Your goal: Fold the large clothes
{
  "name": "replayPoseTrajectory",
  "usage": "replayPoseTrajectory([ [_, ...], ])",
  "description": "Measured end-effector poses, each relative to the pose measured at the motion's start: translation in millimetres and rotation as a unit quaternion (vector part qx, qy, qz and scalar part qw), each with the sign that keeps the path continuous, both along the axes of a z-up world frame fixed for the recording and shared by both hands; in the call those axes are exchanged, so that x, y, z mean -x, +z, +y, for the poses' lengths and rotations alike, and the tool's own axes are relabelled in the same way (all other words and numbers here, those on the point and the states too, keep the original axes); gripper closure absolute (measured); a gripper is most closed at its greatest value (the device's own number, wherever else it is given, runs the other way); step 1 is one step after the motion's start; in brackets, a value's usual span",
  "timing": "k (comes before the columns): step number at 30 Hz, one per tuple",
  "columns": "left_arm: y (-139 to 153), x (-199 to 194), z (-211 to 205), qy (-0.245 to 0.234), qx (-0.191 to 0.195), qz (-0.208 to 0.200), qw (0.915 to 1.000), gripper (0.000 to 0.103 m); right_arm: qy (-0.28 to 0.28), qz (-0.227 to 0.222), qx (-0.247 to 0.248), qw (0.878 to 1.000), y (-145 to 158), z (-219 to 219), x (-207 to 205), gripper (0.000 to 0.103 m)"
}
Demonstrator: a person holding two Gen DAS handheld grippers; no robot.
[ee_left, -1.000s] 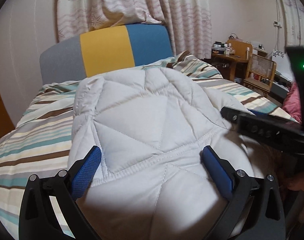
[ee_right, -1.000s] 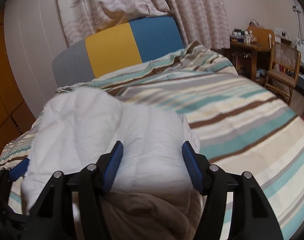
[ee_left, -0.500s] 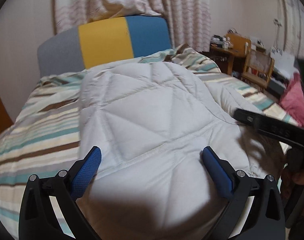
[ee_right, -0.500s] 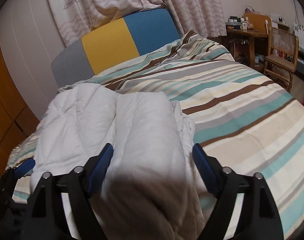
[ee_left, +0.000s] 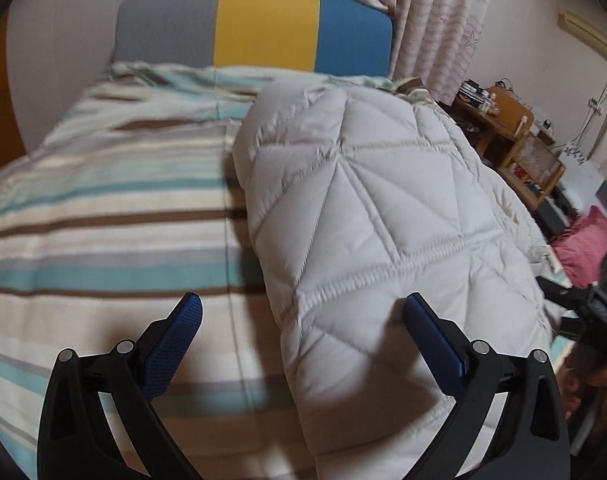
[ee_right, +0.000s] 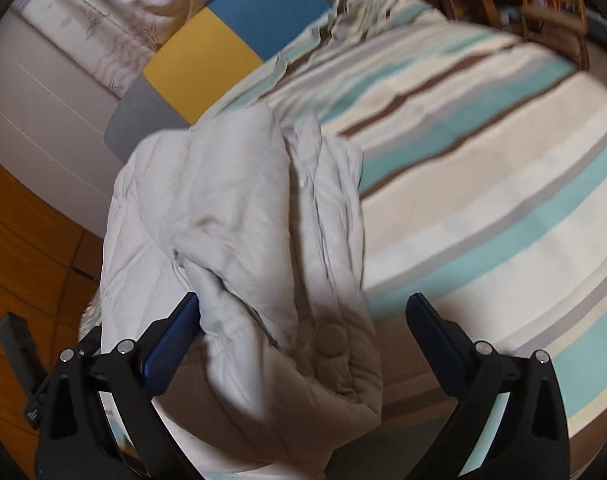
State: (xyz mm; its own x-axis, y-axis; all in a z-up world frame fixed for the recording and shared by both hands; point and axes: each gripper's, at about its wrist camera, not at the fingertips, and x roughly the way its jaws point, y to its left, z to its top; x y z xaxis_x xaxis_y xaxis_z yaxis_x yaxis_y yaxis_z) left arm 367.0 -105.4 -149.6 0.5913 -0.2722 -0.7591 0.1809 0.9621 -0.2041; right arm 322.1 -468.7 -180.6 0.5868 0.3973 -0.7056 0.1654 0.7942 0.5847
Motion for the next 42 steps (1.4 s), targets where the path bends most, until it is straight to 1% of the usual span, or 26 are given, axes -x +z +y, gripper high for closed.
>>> replayPoseTrajectory([
  [3, -4, -1, -2, -0.030, 0.032, 0.021, 0.9988, 0.003, 0.020, 0.018, -0.015, 1.000, -8, 2, -5, 0.002],
  [6, -10, -2, -10, -0.058, 0.037, 0.038, 0.9969, 0.003, 0.035, 0.030, -0.026, 0.999, -12, 3, -13, 0.002],
  [9, -18, -6, -16, -0.071, 0.055, 0.059, 0.9942, 0.003, 0.054, 0.039, -0.031, 0.997, -15, 7, -22, 0.002],
  [11, -24, -8, -17, -0.069, 0.074, 0.079, 0.9917, 0.003, 0.068, 0.040, -0.030, 0.996, -16, 11, -28, 0.003],
  [12, -28, -10, -17, -0.070, 0.084, 0.090, 0.9899, 0.003, 0.076, 0.040, -0.033, 0.996, -17, 14, -32, 0.005],
  [13, -30, -11, -18, -0.069, 0.089, 0.096, 0.9889, 0.004, 0.083, 0.037, -0.039, 0.995, -18, 16, -35, 0.015],
  [14, -32, -11, -18, -0.066, 0.093, 0.100, 0.9884, 0.006, 0.090, 0.032, -0.055, 0.994, -18, 17, -38, 0.020],
  [16, -30, -10, -22, -0.067, 0.091, 0.099, 0.9886, 0.018, 0.092, 0.030, -0.079, 0.992, -21, 16, -40, 0.025],
  [17, -26, -8, -27, -0.071, 0.080, 0.093, 0.9900, 0.021, 0.095, 0.022, -0.084, 0.992, -21, 15, -41, 0.027],
  [19, -19, -6, -34, -0.077, 0.060, 0.080, 0.9920, 0.031, 0.098, 0.008, -0.096, 0.991, -20, 13, -38, 0.031],
  [20, -15, -5, -38, -0.080, 0.049, 0.072, 0.9930, 0.033, 0.097, 0.001, -0.109, 0.989, -20, 12, -36, 0.033],
  [22, -5, -3, -44, -0.083, 0.030, 0.050, 0.9949, 0.043, 0.095, -0.017, -0.128, 0.987, -18, 9, -31, 0.036],
  [23, 2, 0, -49, -0.087, 0.015, 0.032, 0.9956, 0.044, 0.095, -0.026, -0.133, 0.986, -16, 10, -30, 0.037],
  [25, 11, 5, -53, -0.092, 0.002, 0.008, 0.9957, 0.051, 0.094, -0.046, -0.140, 0.985, -10, 11, -29, 0.038],
  [29, 34, 9, -53, -0.098, -0.009, -0.037, 0.9944, 0.055, 0.096, -0.075, -0.154, 0.981, -2, 19, -30, 0.039],
  [32, 50, 12, -44, -0.099, -0.018, -0.062, 0.9930, 0.057, 0.111, -0.098, -0.147, 0.978, 10, 36, -30, 0.040],
  [37, 71, 20, -4, -0.075, -0.023, -0.105, 0.9914, 0.058, 0.140, -0.130, -0.147, 0.970, 25, 78, -41, 0.042],
  [40, 77, 24, 19, -0.063, -0.044, -0.115, 0.9904, 0.058, 0.166, -0.156, -0.141, 0.963, 36, 112, -53, 0.043],
  [42, 78, 27, 37, -0.042, -0.047, -0.117, 0.9911, 0.058, 0.184, -0.168, -0.130, 0.960, 43, 138, -61, 0.043],
])
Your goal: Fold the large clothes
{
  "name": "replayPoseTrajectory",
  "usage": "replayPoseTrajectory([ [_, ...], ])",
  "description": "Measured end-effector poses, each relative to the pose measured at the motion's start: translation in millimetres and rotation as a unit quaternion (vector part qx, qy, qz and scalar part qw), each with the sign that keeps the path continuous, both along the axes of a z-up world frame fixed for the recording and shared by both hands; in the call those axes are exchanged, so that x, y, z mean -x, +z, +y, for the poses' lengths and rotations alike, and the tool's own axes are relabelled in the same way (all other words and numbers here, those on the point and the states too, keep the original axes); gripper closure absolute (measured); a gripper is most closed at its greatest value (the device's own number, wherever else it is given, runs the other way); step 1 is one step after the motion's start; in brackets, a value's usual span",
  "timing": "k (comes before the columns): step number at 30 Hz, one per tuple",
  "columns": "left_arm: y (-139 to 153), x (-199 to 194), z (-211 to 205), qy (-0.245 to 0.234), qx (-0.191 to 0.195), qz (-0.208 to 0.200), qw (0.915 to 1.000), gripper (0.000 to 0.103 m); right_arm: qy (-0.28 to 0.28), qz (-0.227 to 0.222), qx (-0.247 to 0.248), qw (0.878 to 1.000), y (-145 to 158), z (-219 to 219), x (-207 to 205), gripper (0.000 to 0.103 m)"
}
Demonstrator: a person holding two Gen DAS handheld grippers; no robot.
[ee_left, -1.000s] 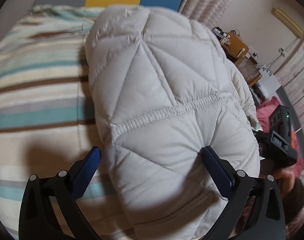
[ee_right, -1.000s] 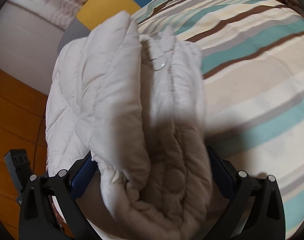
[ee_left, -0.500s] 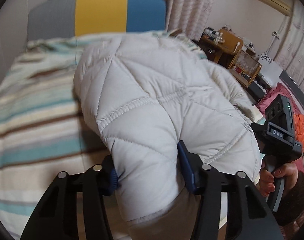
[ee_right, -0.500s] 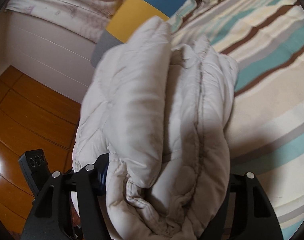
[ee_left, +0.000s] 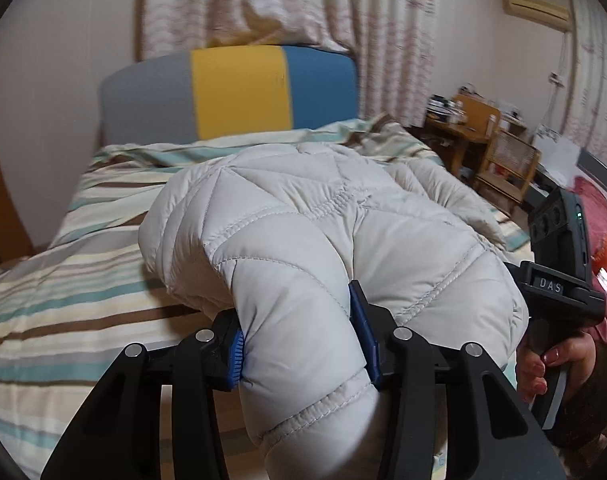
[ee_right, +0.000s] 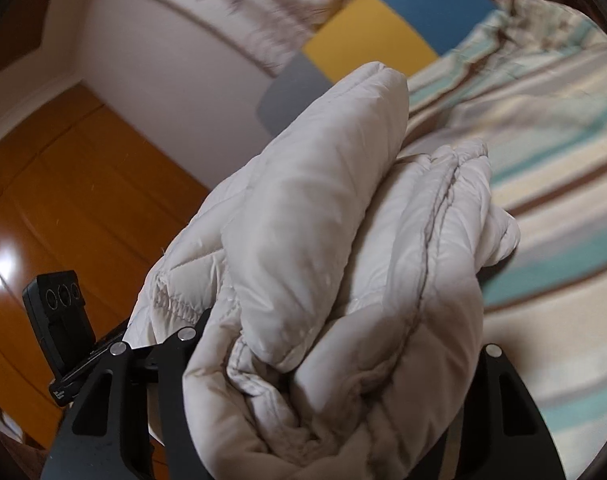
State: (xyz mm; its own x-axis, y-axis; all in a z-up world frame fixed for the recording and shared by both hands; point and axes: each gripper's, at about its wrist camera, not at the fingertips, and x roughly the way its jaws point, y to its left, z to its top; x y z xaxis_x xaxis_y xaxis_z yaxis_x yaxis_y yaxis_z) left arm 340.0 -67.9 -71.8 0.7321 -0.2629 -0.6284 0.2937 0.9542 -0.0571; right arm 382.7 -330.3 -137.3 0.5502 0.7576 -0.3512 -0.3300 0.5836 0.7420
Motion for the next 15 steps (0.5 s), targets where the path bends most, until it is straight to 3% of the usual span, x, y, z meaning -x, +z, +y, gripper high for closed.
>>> replayPoseTrajectory([
  [5, 1, 12, 54, 0.062, 0.012, -0.011, 0.9979, 0.060, 0.044, -0.013, 0.004, 0.999, 1, 67, -24, 0.043],
  [15, -5, 47, 142, 0.162, -0.009, -0.028, 0.9864, 0.060, 0.120, -0.036, 0.014, 0.992, -10, 186, -57, 0.043],
])
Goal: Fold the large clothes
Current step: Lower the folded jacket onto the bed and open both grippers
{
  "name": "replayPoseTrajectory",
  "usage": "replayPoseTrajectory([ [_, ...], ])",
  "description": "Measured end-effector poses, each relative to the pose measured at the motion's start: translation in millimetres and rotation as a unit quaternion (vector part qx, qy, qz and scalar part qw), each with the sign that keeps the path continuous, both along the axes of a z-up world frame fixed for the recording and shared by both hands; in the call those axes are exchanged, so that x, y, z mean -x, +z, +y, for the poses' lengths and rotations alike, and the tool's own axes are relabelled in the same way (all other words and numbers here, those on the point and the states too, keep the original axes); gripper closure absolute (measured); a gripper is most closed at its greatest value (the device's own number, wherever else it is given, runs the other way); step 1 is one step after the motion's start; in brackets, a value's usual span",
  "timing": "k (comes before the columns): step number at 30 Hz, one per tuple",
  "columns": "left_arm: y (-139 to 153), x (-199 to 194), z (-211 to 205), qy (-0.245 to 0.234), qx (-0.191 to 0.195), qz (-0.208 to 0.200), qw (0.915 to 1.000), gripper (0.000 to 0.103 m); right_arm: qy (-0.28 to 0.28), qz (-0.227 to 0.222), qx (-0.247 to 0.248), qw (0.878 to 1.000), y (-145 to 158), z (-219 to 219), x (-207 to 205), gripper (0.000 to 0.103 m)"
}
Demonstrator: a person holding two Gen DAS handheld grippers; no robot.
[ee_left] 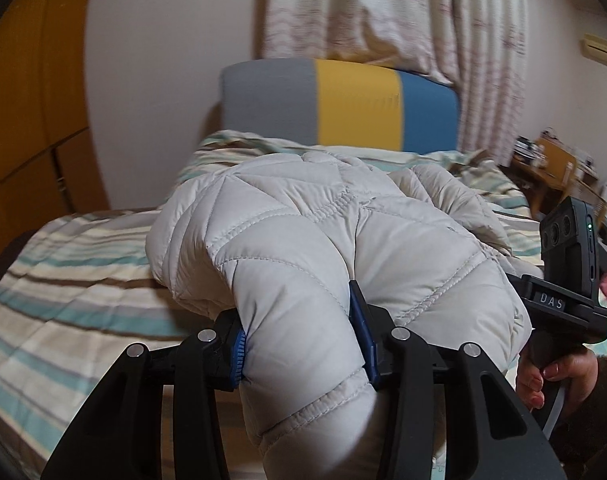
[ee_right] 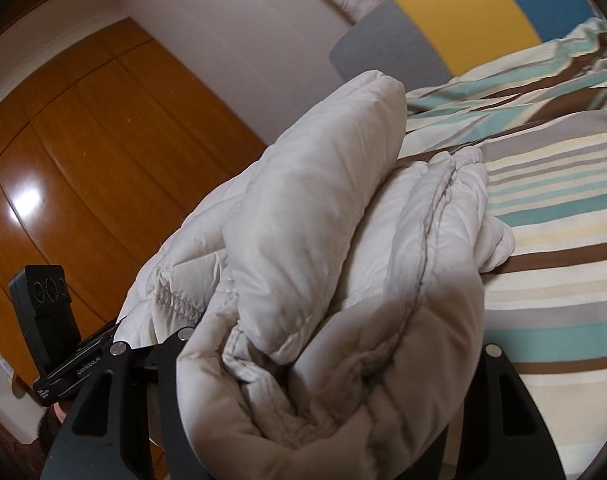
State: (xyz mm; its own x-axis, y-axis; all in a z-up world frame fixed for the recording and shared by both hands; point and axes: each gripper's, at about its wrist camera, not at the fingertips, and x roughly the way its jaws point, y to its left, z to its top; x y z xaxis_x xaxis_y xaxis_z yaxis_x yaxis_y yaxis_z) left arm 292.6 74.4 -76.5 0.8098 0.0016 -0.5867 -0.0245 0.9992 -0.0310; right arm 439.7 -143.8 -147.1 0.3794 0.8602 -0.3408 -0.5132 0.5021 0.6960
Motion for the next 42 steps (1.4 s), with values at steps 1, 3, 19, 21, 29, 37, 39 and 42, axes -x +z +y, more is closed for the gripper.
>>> replayPoseTrajectory([
  [1, -2, 2, 7, 0.009, 0.000, 0.001, 1.0000, 0.060, 0.007, -0.002, 0.008, 1.000, -2, 12, -3, 0.043],
  [3, -6, 9, 22, 0.026, 0.002, 0.005, 0.9997, 0.060, 0.017, -0.005, 0.020, 1.000, -4, 27, -6, 0.043],
  [19, -72, 30, 30, 0.060, -0.011, 0.059, 0.9964, 0.042, -0.041, -0.014, 0.205, 0.978, -55, 33, 29, 0.036],
  [21, -79, 36, 29, 0.060, -0.009, 0.056, 0.9966, 0.040, -0.062, -0.023, 0.235, 0.970, -57, 31, 39, 0.035],
  [29, -97, 31, 25, 0.065, -0.039, 0.047, 0.9960, 0.037, -0.092, -0.024, 0.293, 0.951, -69, 43, 37, 0.024],
  [37, -75, 47, 17, 0.118, -0.074, 0.054, 0.9888, 0.009, -0.109, -0.003, 0.271, 0.956, -36, 26, 56, 0.015],
  [39, -71, 55, 15, 0.120, -0.074, 0.055, 0.9885, 0.008, -0.118, 0.005, 0.252, 0.961, -26, 14, 68, 0.010],
  [42, -66, 68, 10, 0.136, -0.074, 0.058, 0.9862, 0.004, -0.123, -0.003, 0.240, 0.963, -15, 4, 84, 0.009],
])
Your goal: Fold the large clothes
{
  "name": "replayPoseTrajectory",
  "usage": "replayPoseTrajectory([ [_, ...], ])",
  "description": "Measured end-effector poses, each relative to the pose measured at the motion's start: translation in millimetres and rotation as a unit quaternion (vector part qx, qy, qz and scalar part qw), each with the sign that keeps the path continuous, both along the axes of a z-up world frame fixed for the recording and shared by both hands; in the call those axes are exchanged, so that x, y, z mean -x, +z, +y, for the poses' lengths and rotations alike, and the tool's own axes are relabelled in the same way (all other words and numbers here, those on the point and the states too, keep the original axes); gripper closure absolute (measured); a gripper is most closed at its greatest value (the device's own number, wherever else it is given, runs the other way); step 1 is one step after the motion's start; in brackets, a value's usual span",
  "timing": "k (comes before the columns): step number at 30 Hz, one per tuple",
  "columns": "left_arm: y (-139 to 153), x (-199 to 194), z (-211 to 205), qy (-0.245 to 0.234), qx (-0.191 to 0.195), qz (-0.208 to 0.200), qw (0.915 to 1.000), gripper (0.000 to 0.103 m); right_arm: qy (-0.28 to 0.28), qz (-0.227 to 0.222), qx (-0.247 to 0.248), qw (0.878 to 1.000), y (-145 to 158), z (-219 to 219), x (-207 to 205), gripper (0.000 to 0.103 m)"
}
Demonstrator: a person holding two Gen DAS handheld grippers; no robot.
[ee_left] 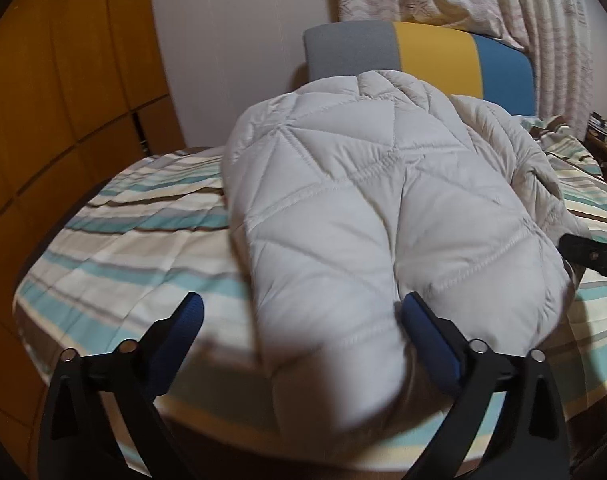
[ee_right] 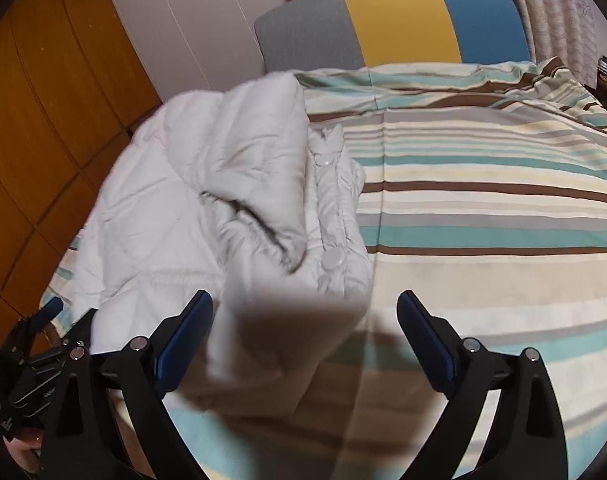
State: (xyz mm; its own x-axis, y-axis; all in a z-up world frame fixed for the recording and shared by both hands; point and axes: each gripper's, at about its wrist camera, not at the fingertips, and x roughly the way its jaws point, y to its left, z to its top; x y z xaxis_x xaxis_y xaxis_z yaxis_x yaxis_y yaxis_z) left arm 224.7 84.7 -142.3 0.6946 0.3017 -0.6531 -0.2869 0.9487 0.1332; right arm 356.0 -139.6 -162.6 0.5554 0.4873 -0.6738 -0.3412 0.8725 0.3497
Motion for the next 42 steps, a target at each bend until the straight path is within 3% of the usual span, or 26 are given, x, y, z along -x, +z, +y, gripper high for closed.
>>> replayPoseTrajectory([
  [4, 4, 20, -6, 0.003, 0.031, 0.016, 0.9994, 0.003, 0.012, -0.036, 0.025, 0.999, 18, -2, 30, 0.002],
  [11, 17, 61, -32, 0.013, 0.030, 0.024, 0.9992, 0.003, 0.008, -0.082, 0.056, 0.995, 50, -2, 93, 0.002],
  [15, 32, 87, -40, 0.012, 0.037, -0.001, 0.9993, 0.003, -0.001, -0.086, 0.046, 0.995, 58, -13, 117, 0.002],
  [19, 50, 113, -48, 0.025, 0.013, -0.034, 0.9990, 0.003, 0.002, -0.096, 0.039, 0.995, 71, -19, 145, 0.002],
  [25, 72, 143, -51, 0.032, 0.021, -0.065, 0.9971, 0.003, 0.017, -0.136, 0.050, 0.989, 94, -20, 186, 0.002],
  [31, 84, 157, -47, 0.046, 0.030, -0.083, 0.9950, 0.003, 0.026, -0.167, 0.062, 0.984, 105, -17, 206, 0.002],
  [42, 84, 158, -50, 0.035, 0.036, -0.081, 0.9954, 0.003, 0.024, -0.163, 0.061, 0.984, 106, -18, 209, 0.002],
])
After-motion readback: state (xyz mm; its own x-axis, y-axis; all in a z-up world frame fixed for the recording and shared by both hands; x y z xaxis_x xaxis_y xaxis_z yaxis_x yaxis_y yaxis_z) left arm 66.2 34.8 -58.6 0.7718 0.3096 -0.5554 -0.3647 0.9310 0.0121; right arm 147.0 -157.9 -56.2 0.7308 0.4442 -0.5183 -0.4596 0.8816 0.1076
